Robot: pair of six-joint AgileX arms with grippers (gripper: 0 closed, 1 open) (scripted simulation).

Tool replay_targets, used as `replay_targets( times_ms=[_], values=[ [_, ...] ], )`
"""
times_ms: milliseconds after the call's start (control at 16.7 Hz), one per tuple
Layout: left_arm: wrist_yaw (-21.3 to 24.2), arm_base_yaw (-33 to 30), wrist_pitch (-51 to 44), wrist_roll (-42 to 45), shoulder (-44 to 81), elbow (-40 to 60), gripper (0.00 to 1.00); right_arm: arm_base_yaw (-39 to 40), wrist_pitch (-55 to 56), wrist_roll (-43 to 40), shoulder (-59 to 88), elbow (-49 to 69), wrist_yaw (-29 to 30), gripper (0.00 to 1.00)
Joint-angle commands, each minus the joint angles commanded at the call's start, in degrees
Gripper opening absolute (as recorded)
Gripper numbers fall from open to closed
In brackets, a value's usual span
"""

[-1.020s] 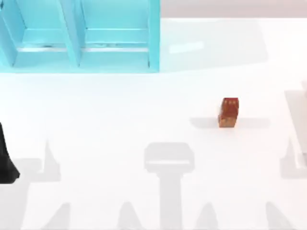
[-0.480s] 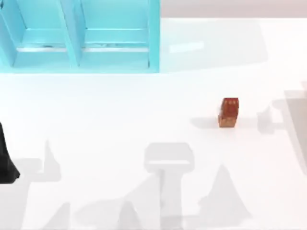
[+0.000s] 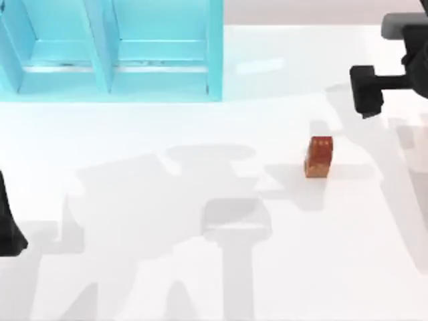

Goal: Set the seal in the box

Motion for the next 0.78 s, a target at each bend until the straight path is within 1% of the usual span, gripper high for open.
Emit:
replay_targets(
  times_ms=[180, 420, 600, 780],
  values=[
    [0.00, 0.00, 0.00, 0.00, 0.00, 0.00, 1.00, 2.99, -9.47, 3.79, 11.98, 11.58, -0.37, 1.00],
    [0.00, 0.00, 0.00, 0.00, 0.00, 0.00, 1.00, 6.35, -18.67, 8.44, 21.03, 23.78, -1.06, 1.00],
    [0.00, 0.00, 0.00, 0.00, 0.00, 0.00, 1.00, 8.08, -22.47, 10.95, 24.45, 30.42, -1.54, 1.00],
    [0.00, 0.00, 0.00, 0.00, 0.00, 0.00, 1.00, 8.91, -24.00, 12.18, 26.15, 33.13, -1.80, 1.00]
  ],
)
